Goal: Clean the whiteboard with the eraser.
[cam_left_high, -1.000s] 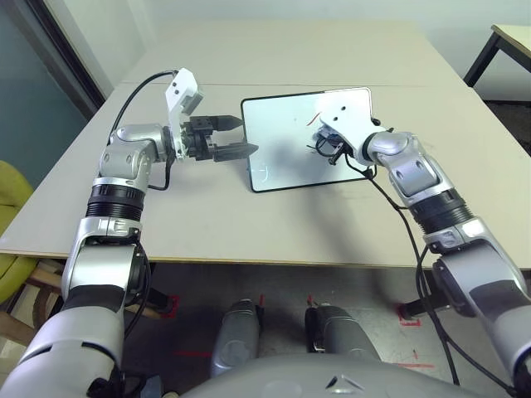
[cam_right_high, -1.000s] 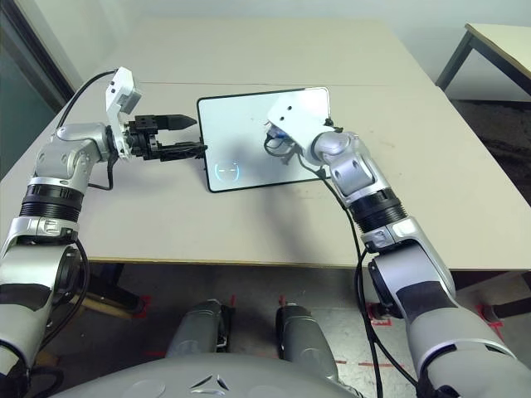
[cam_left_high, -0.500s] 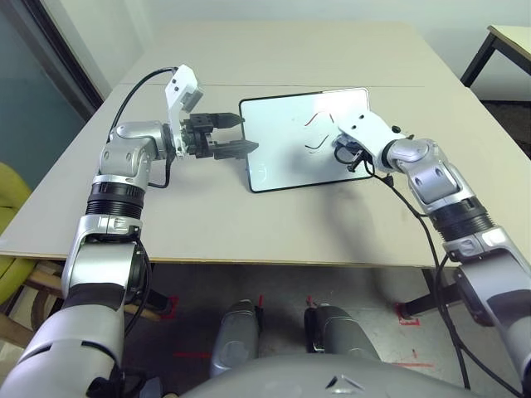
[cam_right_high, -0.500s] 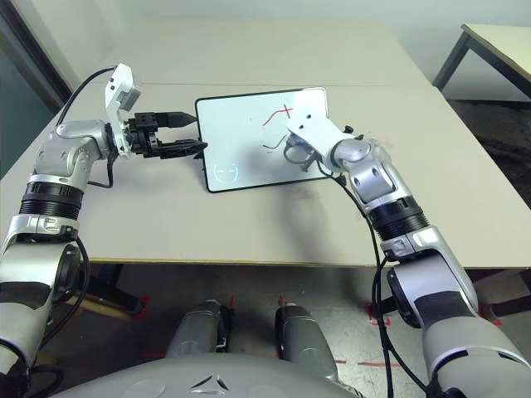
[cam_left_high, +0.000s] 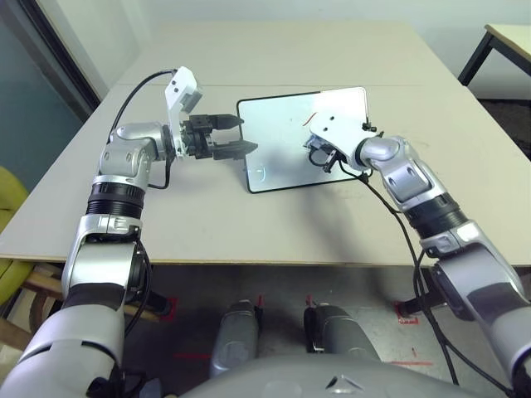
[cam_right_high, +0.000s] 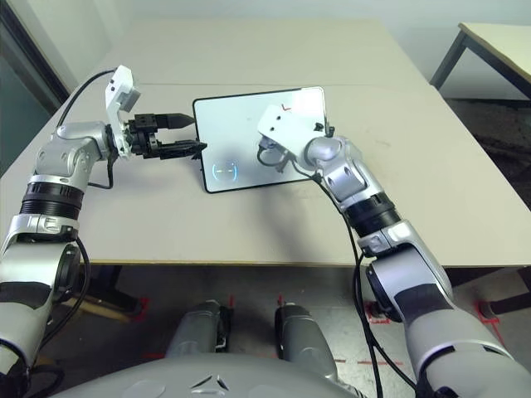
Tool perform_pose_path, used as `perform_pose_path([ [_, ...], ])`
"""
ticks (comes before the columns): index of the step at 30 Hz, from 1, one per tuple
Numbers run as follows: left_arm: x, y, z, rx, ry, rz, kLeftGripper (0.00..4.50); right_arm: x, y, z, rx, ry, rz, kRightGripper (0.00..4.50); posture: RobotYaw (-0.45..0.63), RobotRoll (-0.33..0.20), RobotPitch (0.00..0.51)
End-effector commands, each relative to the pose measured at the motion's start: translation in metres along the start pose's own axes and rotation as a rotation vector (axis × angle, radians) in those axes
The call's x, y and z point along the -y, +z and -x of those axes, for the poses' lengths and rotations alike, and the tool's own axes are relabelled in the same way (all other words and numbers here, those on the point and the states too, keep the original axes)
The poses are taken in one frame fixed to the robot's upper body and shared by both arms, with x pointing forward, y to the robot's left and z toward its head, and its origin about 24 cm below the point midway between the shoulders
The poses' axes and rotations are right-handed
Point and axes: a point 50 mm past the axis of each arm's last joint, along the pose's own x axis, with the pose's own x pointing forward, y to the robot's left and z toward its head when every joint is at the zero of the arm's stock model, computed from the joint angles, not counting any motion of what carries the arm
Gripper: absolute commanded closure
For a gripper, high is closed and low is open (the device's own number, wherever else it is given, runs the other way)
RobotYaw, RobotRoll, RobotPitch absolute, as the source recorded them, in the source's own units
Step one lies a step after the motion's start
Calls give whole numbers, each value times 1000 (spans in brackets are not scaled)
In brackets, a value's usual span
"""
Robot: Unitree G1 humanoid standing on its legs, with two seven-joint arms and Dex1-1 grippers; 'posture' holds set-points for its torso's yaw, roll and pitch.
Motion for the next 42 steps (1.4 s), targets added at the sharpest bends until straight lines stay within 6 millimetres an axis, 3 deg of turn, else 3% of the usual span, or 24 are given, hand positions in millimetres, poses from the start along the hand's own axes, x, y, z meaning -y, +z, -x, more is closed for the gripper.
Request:
perform_pose_path([
  [1, 0, 4, 0, -1, 3, -19, 0, -3, 1, -3, -13, 18, 34, 4233, 169, 0, 22],
  [26, -1, 4, -1, -1, -1, -17, 0, 37, -51, 28, -168, -75, 70, 4233, 153, 0, 33],
  [42, -2, 5, -1, 0, 2, -21, 0, 5, -22, 6, -74, 35, 156, 4249, 154, 0, 33],
])
